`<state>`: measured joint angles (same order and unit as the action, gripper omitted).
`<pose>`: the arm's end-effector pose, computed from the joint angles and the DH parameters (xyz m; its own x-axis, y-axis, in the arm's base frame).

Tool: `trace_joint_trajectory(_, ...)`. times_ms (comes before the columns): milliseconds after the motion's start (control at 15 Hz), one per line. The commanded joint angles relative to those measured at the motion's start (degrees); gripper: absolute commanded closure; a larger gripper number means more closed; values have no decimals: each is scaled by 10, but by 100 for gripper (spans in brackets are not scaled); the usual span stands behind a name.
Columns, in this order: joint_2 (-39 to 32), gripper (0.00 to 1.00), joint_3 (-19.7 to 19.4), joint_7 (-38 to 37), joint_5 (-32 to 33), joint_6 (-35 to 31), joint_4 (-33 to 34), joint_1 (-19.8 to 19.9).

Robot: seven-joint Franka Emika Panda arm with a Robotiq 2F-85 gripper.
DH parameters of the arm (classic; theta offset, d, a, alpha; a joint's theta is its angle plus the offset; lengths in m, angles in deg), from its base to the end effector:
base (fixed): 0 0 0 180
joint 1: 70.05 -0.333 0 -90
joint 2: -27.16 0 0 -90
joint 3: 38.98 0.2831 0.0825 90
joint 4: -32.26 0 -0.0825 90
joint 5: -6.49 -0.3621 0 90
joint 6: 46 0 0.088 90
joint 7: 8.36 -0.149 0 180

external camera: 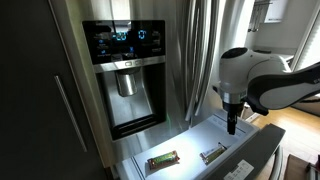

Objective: Pick up the brown packet and put it in the open part of the refrigerator

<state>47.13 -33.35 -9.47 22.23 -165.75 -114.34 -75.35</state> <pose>0.3897 0.0488 0.3217 0.9472 0.2905 -0.1358 0.3166 -0.9144 0.2523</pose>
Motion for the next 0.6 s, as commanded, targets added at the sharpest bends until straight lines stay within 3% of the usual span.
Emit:
trace_joint_trajectory(0, 21, 0, -4, -57, -48, 35, 10, 14)
trace_joint_trajectory(333, 37, 0, -11, -137, -102, 36, 16, 37)
trace_joint_trajectory(400, 24, 0, -5, -108, -79, 26, 18, 32)
trace_joint_trajectory(533, 28, 0, -6, -124, -87, 26, 20, 38)
